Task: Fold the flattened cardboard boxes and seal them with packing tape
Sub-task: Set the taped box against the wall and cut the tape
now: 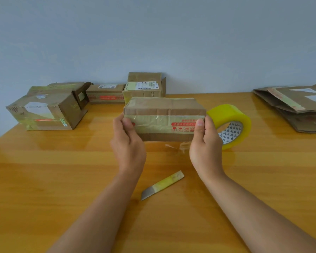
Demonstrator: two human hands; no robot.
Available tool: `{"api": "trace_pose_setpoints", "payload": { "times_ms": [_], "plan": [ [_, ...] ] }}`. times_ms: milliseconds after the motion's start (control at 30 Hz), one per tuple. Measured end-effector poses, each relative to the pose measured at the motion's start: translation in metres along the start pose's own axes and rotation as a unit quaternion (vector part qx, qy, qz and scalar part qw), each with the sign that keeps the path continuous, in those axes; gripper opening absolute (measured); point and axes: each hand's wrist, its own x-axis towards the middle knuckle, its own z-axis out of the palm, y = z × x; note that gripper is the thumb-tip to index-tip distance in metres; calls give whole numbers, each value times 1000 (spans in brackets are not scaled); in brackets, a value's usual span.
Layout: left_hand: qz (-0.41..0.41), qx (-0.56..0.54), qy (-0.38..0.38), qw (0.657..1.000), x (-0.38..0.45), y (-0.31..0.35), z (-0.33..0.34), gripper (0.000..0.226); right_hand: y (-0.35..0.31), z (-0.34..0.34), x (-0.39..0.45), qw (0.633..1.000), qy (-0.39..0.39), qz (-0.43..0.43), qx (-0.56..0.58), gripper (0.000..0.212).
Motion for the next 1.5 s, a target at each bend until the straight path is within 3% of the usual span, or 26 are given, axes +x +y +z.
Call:
{"api": "trace_pose_setpoints", "payload": {
  "times_ms": [67,233,367,467,567,700,867,967,1067,1167,1267,1400,1500],
  "plan": [
    [-4,3,-23,1000,-3,2,1,33,-3,0,-2,1000,-14,-1,13,48],
    [5,45,-44,998,-11,1,5,85,-6,5,-6,998,-20,27,61,68],
    [29,74,-46,996,-11,-3,6,101,-6,9,-6,997,-10,27,71,72],
    [22,84,-45,995,-11,-1,7,92,-7,8,-5,996,-11,36,75,63],
    [8,64,-42,997,-5,-1,5,58,-4,4,-2,996,-10,44,76,42],
    [12,36,-23,999,2,-2,0,15,1,1,3,993,-2,71,91,31],
    [2,28,-3,1000,6,3,-5,34,1,-3,4,990,8,84,116,34],
    [-30,31,-45,998,2,2,-3,13,-4,-3,1,994,-30,53,92,28],
    [-15,77,-67,995,-4,-1,2,73,-6,2,-3,996,-42,38,65,42],
    [10,115,-63,991,-6,-1,4,92,-4,7,-5,997,-33,36,56,63],
    [26,155,-68,985,-6,-1,5,101,-4,10,-5,998,-26,38,53,66],
    [39,151,-67,986,-4,-1,4,90,-2,7,-2,997,-27,45,61,49],
    [25,96,-72,992,4,-3,0,47,2,2,2,997,-37,43,43,35]
  ]
}}
